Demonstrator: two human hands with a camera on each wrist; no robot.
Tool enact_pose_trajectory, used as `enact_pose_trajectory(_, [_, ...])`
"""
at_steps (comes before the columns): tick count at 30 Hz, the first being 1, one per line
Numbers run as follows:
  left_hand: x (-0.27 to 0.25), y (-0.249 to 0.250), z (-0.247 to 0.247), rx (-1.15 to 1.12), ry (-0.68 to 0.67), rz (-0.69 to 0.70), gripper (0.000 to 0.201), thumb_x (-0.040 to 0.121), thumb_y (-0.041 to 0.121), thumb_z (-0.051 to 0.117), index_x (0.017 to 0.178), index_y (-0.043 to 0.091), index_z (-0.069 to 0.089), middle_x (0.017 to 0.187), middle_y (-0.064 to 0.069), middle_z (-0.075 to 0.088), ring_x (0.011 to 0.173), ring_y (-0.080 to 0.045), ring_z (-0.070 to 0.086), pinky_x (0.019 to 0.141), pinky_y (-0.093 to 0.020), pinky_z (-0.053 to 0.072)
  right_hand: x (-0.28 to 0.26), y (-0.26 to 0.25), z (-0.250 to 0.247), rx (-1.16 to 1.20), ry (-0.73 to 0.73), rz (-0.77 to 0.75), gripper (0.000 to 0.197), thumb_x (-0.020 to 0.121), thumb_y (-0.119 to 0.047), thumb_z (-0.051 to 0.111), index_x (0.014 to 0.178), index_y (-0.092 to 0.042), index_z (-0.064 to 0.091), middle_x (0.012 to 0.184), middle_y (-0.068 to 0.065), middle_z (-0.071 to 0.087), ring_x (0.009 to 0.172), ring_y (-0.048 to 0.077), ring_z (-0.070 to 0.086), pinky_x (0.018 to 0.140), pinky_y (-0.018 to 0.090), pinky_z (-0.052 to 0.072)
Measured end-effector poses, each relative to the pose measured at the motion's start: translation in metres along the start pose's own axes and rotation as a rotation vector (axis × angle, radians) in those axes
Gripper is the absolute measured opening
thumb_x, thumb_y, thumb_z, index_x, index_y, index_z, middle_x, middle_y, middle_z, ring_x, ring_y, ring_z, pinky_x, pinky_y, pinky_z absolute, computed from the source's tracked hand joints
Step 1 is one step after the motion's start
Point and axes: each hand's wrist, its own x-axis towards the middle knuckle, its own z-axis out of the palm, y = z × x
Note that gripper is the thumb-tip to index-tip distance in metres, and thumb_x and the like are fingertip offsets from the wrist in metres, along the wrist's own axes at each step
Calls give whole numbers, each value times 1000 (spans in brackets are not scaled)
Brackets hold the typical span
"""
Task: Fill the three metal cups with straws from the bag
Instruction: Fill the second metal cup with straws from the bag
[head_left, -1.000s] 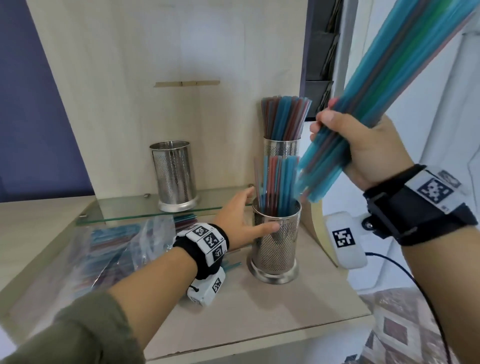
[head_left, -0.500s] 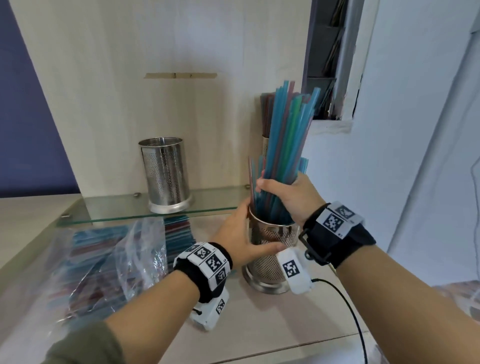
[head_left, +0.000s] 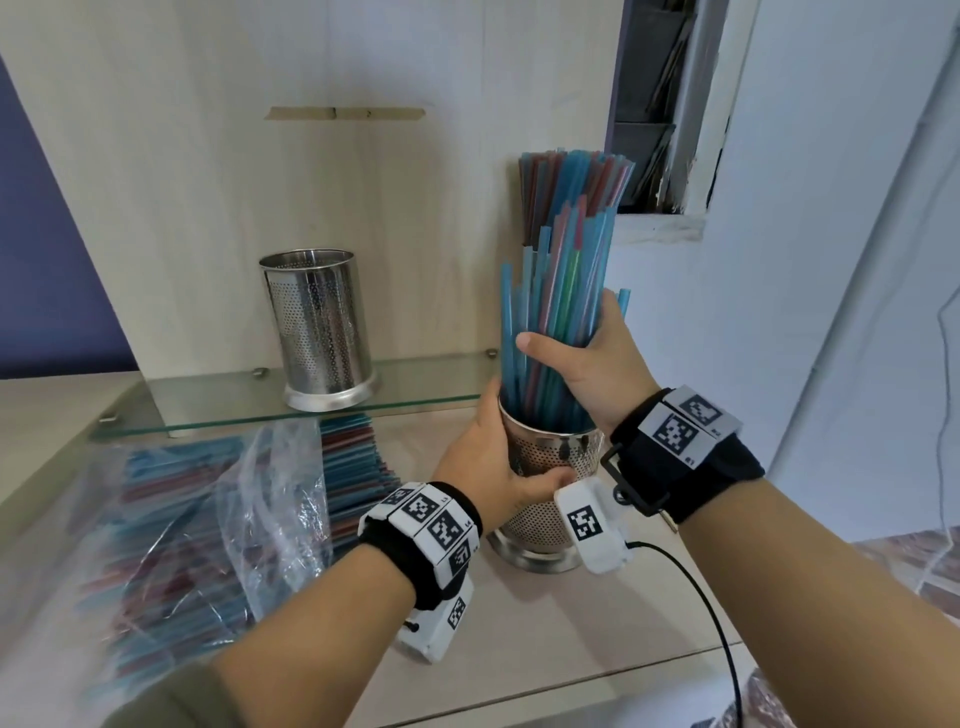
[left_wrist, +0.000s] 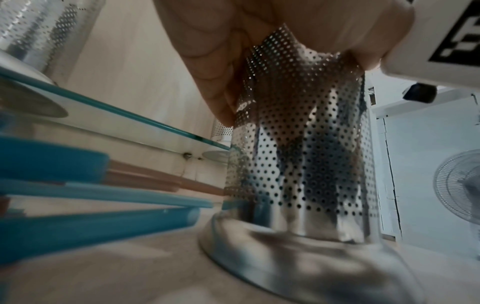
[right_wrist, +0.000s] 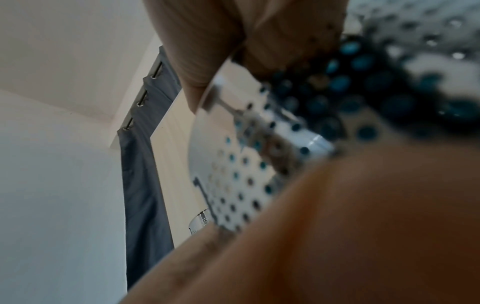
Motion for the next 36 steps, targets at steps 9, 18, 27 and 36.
enact_pose_trajectory(9, [-1,2,-4,-13,-15,8,109,66,50,82,147,32,11,136,13,51,121,-7,52,99,-23,43,1,-29,1,-176,32,-231,95,90,-25,67,155,-21,-3,158,9,25,145,11,24,118,29,22])
enact_pose_trajectory(18, [-3,6,-9,-13,-65,-30,111,66,49,83,148,31,10,140,13,48,123,-8,49,96,-21,38,25,-75,-41,-857,-282,-277,95,80,-57,68,153,-24,17,159,3,18,147,15,15,116,32,17])
enact_pose_trajectory(27, [-5,6,-12,-68,-90,-53,103,65,45,83,143,39,16,139,14,49,124,-8,48,103,-32,43,56,-65,-4,-996,-406,-379,76,91,-55,55,152,-22,25,159,5,25,146,19,23,118,34,18])
enact_pose_trajectory(36, [-7,5,-12,-60,-93,-52,105,66,44,83,146,37,14,140,14,47,122,-4,46,103,-29,43,58,-66,-16,-1049,-424,-319,47,96,-46,50,135,-20,57,137,0,57,127,16,51,96,20,32])
